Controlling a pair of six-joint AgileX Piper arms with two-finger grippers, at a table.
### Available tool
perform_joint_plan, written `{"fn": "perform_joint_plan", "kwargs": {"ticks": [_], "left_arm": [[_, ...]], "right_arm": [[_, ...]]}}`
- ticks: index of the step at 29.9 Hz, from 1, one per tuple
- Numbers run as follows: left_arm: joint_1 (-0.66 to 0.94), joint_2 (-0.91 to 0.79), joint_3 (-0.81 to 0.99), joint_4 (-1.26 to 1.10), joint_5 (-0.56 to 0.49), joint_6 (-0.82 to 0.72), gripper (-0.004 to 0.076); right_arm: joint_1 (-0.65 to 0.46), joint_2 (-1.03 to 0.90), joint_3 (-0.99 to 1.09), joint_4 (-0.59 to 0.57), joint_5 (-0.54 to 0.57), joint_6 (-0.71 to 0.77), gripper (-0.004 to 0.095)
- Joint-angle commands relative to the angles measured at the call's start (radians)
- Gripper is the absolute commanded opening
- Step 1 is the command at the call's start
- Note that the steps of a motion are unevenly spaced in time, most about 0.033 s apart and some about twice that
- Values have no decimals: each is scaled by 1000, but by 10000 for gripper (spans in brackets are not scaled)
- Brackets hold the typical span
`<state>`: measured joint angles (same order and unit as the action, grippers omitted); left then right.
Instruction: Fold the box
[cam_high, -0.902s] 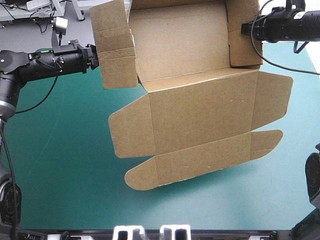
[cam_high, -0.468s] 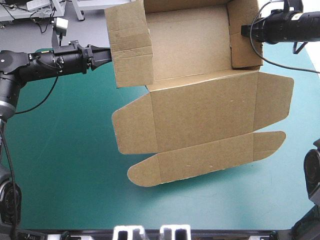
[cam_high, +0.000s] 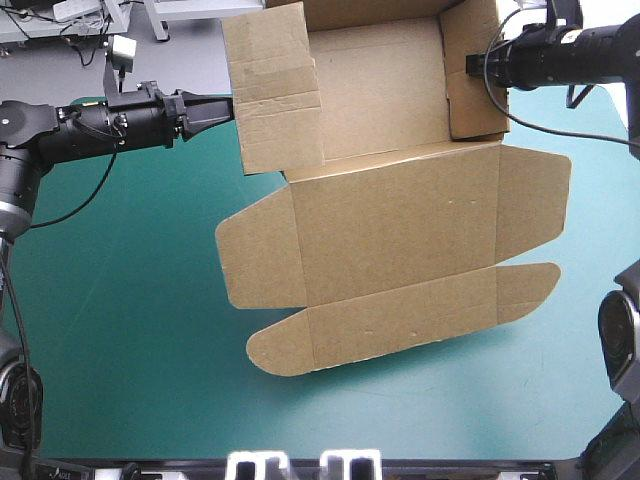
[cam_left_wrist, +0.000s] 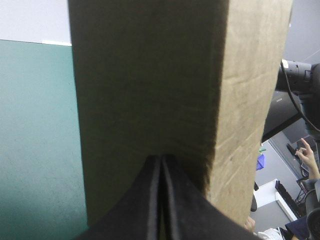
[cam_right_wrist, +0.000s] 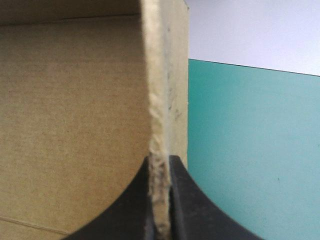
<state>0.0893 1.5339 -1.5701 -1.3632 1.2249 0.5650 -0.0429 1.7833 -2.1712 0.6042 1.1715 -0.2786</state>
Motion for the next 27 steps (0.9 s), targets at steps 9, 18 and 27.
{"fn": "perform_joint_plan", "kwargs": {"ticks": [9,18,27], "left_arm": [[-8,-46,-30,-26,31,15,-9],[-10,-46,-28,-24,30,15,176],[-27,-46,-28,-38,39,22,332]], "right_arm": [[39,-31,-30,45,-92,15,-21],[56,-31,-30,28,-92,23,-21],[56,-31,-30,28,-114,30,-21]]}}
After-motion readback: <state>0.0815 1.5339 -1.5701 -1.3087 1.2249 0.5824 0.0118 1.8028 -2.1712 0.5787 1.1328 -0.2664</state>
